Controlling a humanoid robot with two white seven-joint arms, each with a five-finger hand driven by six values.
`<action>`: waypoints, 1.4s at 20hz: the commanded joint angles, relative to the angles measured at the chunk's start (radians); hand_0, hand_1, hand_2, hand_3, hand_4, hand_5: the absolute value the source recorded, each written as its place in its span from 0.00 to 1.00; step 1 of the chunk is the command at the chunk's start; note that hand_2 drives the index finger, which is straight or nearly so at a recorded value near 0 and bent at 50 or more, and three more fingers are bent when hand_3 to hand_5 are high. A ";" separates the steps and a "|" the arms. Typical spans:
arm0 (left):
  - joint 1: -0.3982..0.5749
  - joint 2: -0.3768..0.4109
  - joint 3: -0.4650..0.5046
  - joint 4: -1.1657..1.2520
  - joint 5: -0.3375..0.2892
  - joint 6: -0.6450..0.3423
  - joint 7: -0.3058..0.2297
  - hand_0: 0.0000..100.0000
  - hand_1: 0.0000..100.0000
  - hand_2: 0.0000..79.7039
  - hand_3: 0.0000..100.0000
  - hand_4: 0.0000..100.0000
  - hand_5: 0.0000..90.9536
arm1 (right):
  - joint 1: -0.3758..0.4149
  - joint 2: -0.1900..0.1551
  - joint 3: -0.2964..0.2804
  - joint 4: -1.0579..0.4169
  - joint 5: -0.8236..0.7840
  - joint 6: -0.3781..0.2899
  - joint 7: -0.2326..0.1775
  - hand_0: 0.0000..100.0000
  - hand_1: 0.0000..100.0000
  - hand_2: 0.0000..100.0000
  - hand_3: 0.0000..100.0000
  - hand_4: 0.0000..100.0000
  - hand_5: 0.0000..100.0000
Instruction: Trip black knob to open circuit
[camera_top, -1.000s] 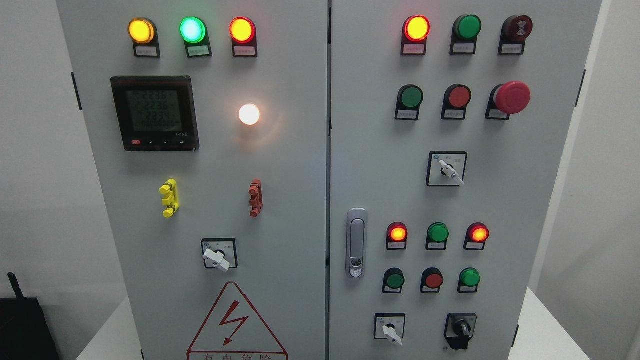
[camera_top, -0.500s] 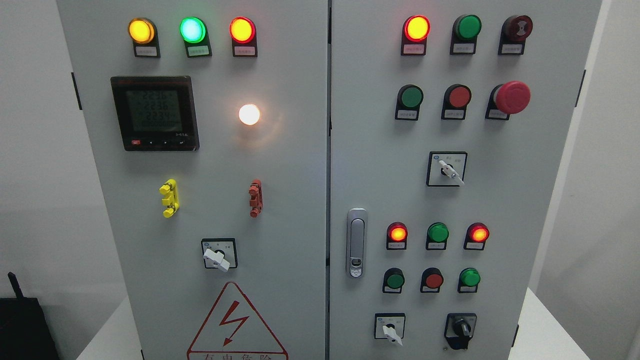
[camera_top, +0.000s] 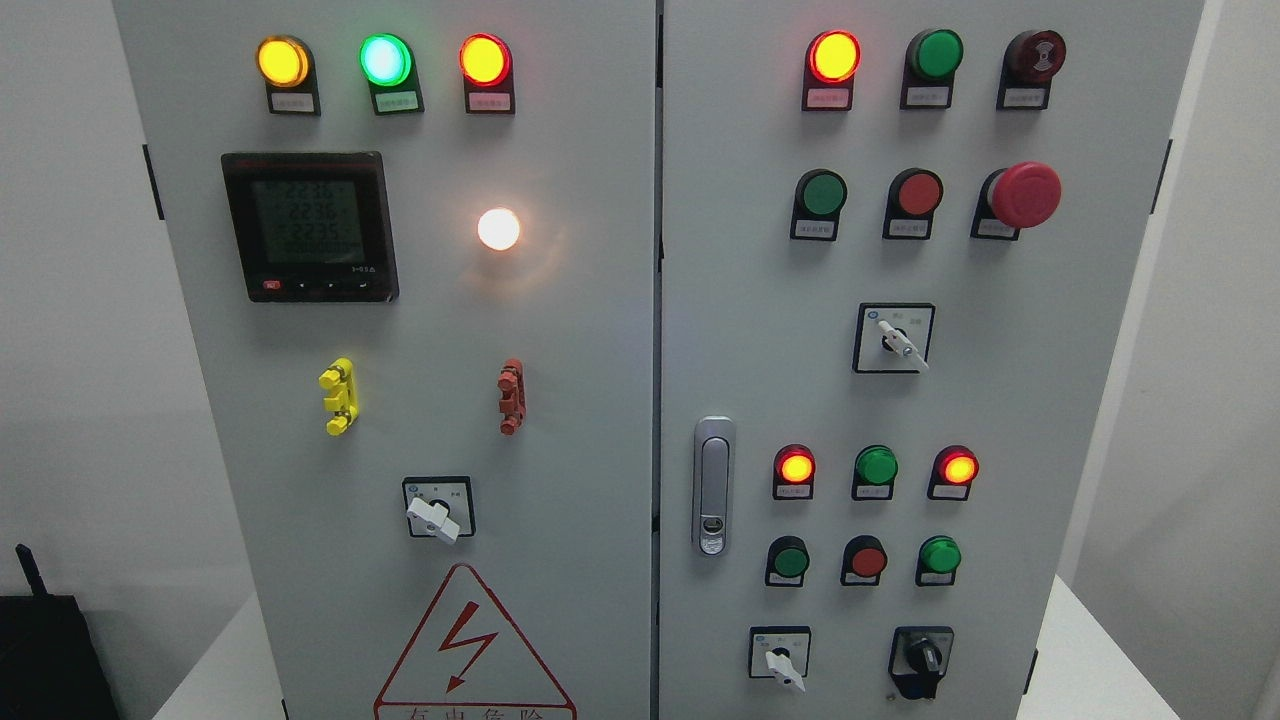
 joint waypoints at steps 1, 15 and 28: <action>0.000 0.000 0.000 0.000 -0.023 0.001 0.000 0.12 0.39 0.00 0.00 0.00 0.00 | 0.005 0.010 -0.019 -0.179 -0.028 -0.058 -0.006 0.00 0.04 0.00 0.00 0.00 0.00; 0.000 0.000 0.000 0.000 -0.023 -0.001 0.000 0.12 0.39 0.00 0.00 0.00 0.00 | 0.081 0.028 -0.009 -0.511 -0.026 -0.140 -0.006 0.00 0.02 0.00 0.00 0.00 0.00; 0.000 0.000 0.000 0.000 -0.023 0.001 0.000 0.12 0.39 0.00 0.00 0.00 0.00 | 0.198 0.020 0.015 -0.945 -0.028 -0.164 -0.004 0.00 0.01 0.00 0.00 0.00 0.09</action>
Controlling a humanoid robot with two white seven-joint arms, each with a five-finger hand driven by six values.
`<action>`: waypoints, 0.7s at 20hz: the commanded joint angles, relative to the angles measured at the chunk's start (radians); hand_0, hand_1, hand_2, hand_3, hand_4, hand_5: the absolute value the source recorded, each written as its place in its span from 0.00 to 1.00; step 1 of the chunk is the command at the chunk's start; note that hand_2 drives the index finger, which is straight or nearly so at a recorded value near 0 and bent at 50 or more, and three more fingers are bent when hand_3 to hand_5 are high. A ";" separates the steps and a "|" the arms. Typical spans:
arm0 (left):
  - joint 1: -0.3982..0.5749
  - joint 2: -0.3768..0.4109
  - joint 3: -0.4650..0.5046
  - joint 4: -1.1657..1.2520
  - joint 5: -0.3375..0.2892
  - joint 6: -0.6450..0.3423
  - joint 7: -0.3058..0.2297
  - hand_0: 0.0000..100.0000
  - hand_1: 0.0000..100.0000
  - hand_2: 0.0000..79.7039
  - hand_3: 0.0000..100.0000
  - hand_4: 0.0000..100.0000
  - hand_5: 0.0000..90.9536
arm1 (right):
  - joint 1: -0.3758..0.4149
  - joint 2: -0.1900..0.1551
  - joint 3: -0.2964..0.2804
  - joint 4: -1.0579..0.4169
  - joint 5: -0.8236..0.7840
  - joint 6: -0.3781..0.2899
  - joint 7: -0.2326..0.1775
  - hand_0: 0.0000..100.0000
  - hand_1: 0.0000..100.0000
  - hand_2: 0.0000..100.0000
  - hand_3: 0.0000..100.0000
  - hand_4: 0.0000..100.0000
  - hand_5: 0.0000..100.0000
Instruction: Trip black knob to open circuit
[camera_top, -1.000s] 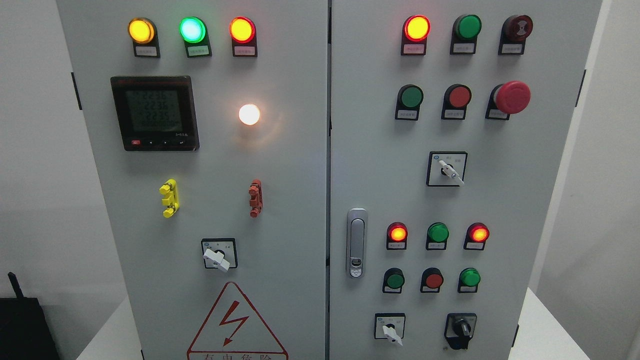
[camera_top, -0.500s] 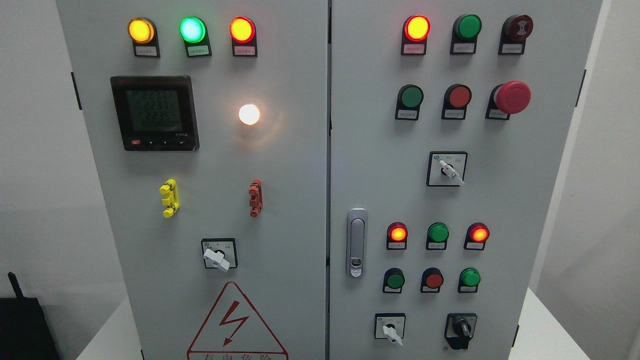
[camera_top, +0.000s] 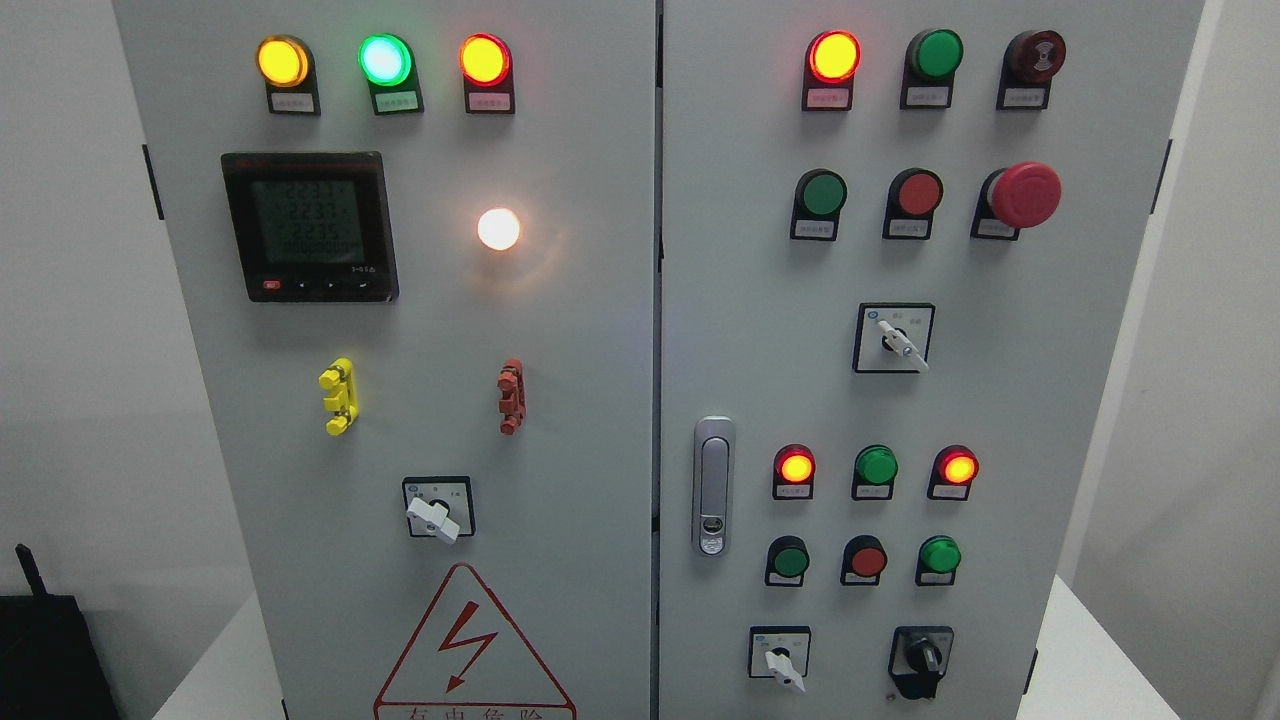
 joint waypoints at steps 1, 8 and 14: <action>0.000 0.000 0.000 0.000 -0.023 -0.006 0.000 0.12 0.39 0.00 0.00 0.00 0.00 | 0.039 -0.002 0.006 -0.354 -0.026 -0.002 0.005 0.00 0.01 0.00 0.00 0.00 0.11; 0.000 0.000 0.000 0.000 -0.023 -0.006 0.000 0.12 0.39 0.00 0.00 0.00 0.00 | 0.040 -0.003 0.000 -0.511 -0.028 -0.001 0.006 0.00 0.01 0.00 0.00 0.00 0.19; 0.000 0.000 0.000 0.000 -0.023 -0.006 0.000 0.12 0.39 0.00 0.00 0.00 0.00 | 0.043 -0.012 0.003 -0.652 -0.028 0.005 0.023 0.00 0.00 0.00 0.07 0.02 0.27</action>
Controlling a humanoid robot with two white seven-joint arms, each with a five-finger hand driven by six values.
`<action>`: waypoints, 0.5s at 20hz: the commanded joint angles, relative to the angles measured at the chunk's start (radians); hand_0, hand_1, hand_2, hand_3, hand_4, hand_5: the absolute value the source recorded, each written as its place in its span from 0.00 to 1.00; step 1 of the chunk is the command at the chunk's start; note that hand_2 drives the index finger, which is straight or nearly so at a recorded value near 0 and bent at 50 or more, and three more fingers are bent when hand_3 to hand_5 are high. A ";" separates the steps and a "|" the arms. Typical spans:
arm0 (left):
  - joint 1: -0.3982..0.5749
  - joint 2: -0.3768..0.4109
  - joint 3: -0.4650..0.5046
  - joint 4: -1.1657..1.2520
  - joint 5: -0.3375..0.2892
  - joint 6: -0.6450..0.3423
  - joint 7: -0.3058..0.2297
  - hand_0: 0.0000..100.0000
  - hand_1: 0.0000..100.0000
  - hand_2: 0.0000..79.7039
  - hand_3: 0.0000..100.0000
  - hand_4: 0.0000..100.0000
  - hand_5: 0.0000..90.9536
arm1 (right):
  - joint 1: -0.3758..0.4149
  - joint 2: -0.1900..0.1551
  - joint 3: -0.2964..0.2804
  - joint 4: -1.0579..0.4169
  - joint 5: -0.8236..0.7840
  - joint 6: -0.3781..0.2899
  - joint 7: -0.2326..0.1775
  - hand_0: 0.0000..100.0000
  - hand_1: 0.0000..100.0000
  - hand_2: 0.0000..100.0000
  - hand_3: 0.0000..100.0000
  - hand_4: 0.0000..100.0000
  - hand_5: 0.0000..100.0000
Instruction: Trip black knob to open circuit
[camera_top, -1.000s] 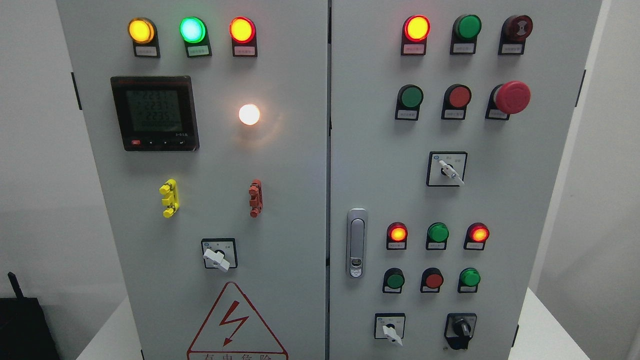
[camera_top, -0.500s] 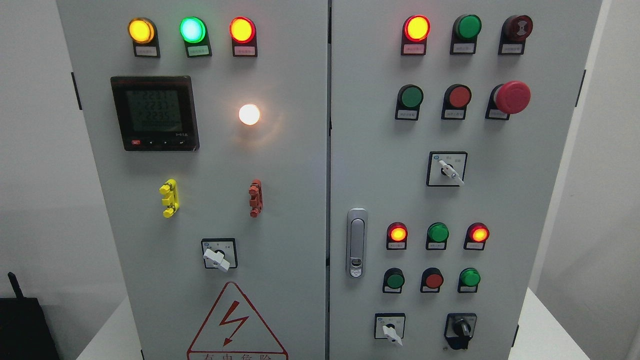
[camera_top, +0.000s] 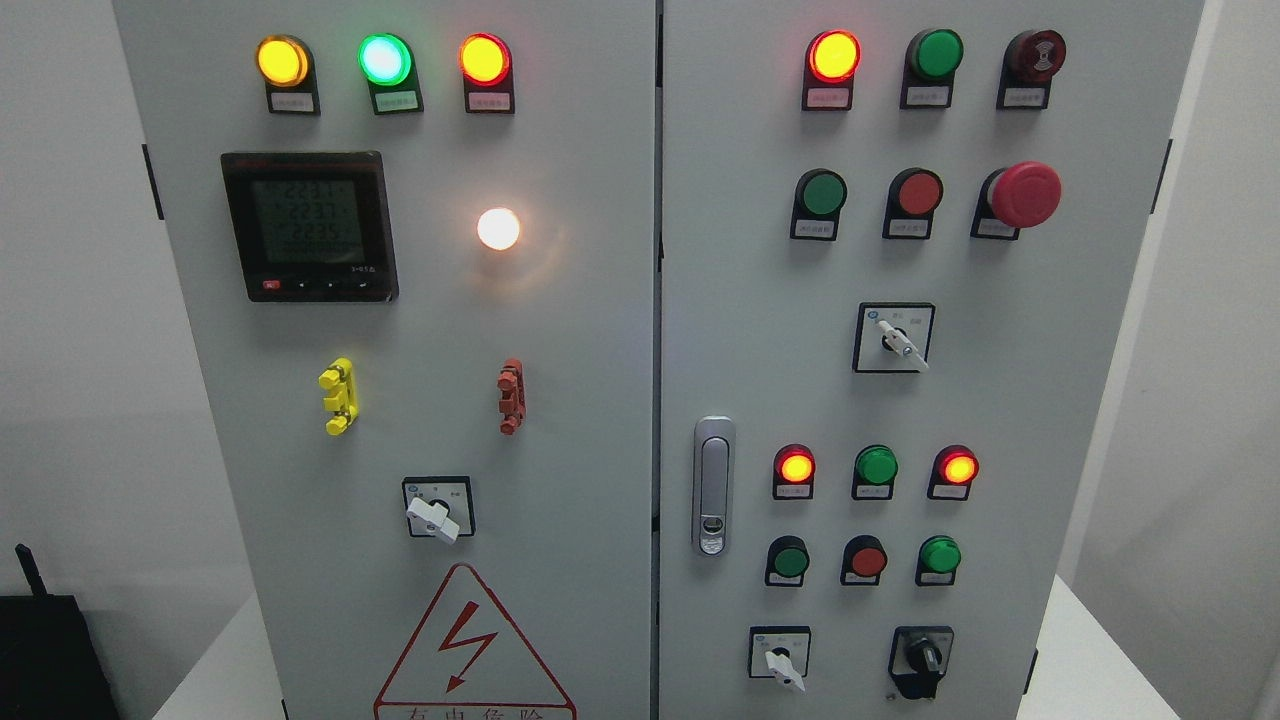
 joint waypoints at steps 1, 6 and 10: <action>0.000 0.000 0.000 0.000 -0.023 0.001 0.000 0.12 0.39 0.00 0.00 0.00 0.00 | 0.007 -0.021 0.001 -0.290 -0.028 0.002 0.001 0.00 0.00 0.00 0.11 0.07 0.30; 0.000 0.000 0.000 0.000 -0.023 0.001 0.000 0.12 0.39 0.00 0.00 0.00 0.00 | 0.005 -0.033 0.001 -0.363 -0.028 0.000 -0.007 0.00 0.00 0.00 0.34 0.25 0.37; 0.000 0.000 0.000 0.000 -0.023 0.000 0.000 0.12 0.39 0.00 0.00 0.00 0.00 | 0.005 -0.046 0.001 -0.397 -0.028 0.000 -0.009 0.00 0.00 0.00 0.53 0.38 0.44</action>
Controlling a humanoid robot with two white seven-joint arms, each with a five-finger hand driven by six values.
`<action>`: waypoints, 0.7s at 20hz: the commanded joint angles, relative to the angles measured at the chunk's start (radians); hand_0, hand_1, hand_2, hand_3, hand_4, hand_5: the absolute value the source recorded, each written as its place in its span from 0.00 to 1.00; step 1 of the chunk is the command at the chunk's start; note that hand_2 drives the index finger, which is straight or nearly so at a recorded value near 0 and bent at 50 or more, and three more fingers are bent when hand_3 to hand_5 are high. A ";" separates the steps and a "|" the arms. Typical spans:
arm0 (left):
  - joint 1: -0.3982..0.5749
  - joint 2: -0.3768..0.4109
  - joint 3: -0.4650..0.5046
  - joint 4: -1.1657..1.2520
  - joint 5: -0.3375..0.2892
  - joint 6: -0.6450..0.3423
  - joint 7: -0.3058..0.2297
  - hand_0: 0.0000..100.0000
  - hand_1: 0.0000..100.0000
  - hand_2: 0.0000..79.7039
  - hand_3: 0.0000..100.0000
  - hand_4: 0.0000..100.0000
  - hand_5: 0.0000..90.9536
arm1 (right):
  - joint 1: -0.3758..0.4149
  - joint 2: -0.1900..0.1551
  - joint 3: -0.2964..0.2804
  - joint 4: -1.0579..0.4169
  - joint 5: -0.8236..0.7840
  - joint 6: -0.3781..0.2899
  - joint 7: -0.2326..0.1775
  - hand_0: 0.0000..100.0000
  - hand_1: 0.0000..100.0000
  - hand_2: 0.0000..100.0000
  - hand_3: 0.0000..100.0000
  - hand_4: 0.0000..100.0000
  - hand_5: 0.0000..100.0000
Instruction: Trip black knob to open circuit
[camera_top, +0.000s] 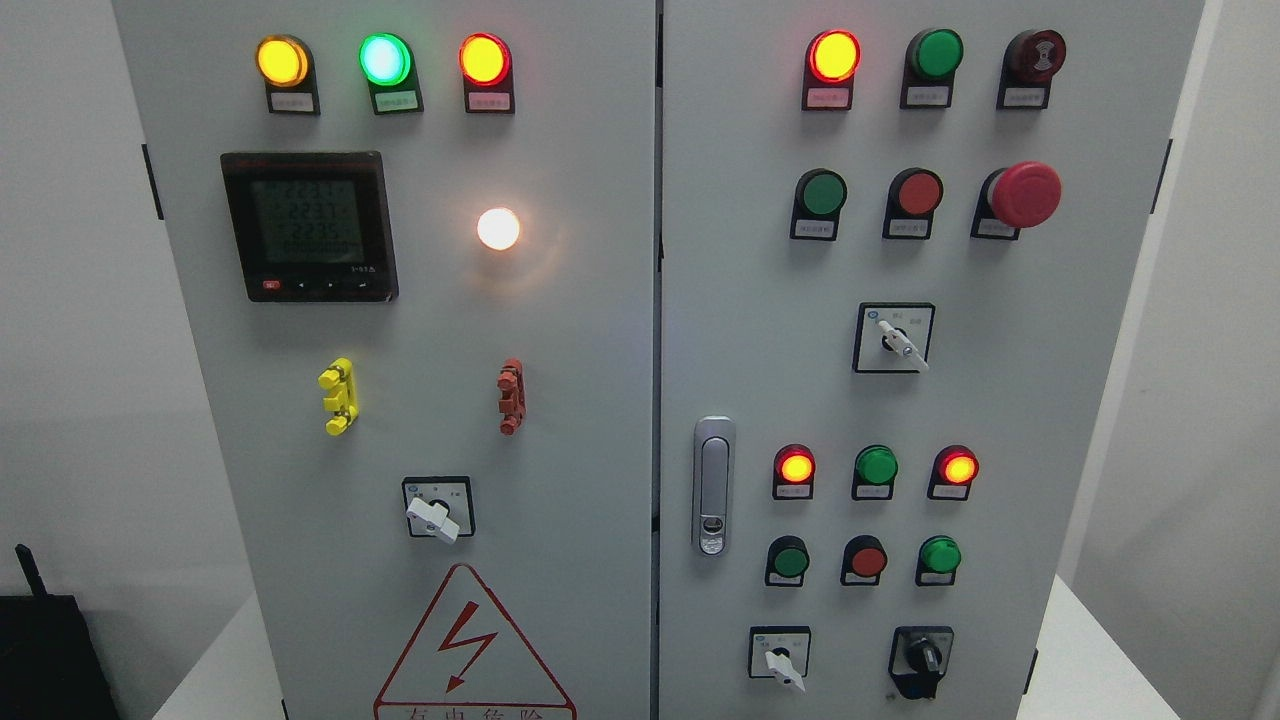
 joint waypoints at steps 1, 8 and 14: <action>0.000 0.000 0.000 0.000 -0.023 -0.001 0.000 0.12 0.39 0.00 0.00 0.00 0.00 | 0.000 -0.025 0.001 -0.193 -0.028 0.001 -0.005 0.00 0.00 0.00 0.56 0.44 0.48; 0.000 0.000 0.000 0.000 -0.023 0.001 0.000 0.12 0.39 0.00 0.00 0.00 0.00 | -0.010 -0.026 0.002 -0.226 -0.029 0.004 -0.009 0.00 0.00 0.00 0.72 0.69 0.73; 0.000 0.000 0.000 0.000 -0.023 -0.001 0.000 0.12 0.39 0.00 0.00 0.00 0.00 | -0.046 -0.026 0.005 -0.246 -0.028 0.017 -0.009 0.00 0.00 0.00 0.85 0.80 0.90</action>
